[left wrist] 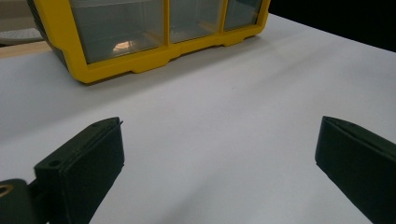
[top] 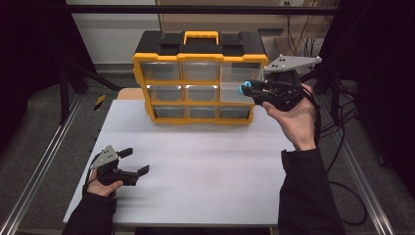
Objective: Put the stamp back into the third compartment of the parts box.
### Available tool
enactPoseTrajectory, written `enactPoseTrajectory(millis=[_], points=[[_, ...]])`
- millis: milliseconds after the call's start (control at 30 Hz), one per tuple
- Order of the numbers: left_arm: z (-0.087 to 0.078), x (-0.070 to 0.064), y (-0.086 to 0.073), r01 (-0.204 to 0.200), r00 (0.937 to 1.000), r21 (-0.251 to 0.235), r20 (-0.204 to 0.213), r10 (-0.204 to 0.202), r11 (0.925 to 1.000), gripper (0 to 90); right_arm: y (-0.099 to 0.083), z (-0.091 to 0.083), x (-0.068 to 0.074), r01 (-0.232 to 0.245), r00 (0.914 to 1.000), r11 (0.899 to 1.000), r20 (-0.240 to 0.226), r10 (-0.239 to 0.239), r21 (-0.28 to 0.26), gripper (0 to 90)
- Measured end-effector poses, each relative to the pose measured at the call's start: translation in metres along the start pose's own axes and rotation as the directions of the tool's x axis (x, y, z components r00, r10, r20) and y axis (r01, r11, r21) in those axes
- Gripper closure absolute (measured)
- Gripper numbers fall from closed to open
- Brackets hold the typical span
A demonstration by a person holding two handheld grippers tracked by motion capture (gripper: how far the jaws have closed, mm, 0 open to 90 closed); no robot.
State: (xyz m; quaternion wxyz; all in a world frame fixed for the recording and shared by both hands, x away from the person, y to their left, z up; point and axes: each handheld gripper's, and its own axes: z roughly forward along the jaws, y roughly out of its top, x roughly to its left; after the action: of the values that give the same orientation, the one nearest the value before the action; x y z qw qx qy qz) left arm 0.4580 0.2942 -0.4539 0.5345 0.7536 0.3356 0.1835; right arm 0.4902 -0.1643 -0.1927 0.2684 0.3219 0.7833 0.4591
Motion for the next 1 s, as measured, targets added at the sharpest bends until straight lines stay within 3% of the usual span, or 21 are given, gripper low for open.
enactPoseTrajectory(millis=[533, 1000], points=[[0.0, 0.0, 0.0, 0.002, 1.0, -0.001, 0.001, -0.002, 1.0, 1.0, 0.006, 0.017, -0.016, -0.044, 0.9976, 0.999, 0.053, 0.045, -0.006, 72.3], [0.0, 0.0, 0.0, 0.002, 1.0, -0.003, 0.002, -0.002, 1.0, 1.0, 0.01, 0.04, -0.036, -0.087, 0.9869, 0.996, 0.139, 0.083, 0.024, 72.3]])
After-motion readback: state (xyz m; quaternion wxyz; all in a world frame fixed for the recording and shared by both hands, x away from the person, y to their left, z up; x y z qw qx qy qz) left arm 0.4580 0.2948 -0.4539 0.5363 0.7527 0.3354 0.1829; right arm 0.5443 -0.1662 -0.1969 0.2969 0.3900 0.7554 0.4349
